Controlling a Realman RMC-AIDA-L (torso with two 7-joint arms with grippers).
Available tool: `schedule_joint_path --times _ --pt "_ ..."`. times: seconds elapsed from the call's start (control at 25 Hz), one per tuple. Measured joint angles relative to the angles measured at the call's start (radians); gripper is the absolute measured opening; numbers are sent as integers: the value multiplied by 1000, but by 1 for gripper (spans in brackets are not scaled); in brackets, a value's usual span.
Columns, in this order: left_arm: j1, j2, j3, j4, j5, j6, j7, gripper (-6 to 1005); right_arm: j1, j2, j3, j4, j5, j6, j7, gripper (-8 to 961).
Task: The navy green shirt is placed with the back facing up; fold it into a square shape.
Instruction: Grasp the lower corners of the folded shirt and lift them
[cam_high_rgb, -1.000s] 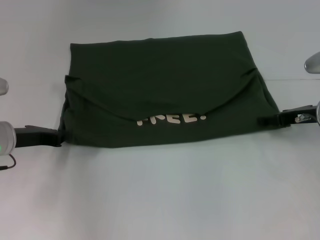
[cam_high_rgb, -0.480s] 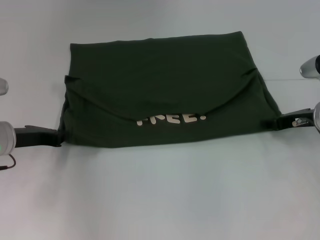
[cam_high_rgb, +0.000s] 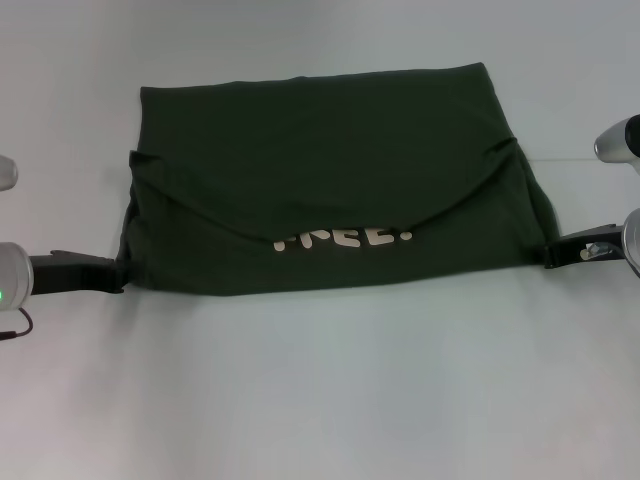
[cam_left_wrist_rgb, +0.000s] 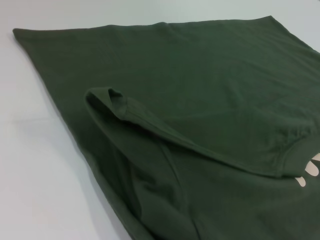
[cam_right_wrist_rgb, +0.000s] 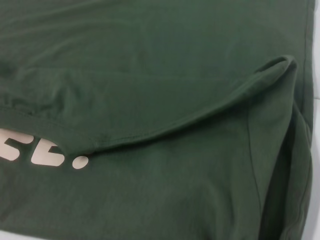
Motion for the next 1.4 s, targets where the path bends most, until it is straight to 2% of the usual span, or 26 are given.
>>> schedule_joint_path --times 0.24,0.68,1.04,1.4 --pt "0 0 0 0 0 0 1 1 0 -1 -1 0 0 2 2 245" --pt "1 -1 0 0 0 3 0 0 -9 -2 -2 -8 0 -13 3 40" --pt "4 -2 -1 0 -1 10 -2 1 -10 -11 2 -21 0 -69 5 34" --pt "1 10 -12 13 0 87 -8 1 -49 -26 6 -132 0 -209 51 35"
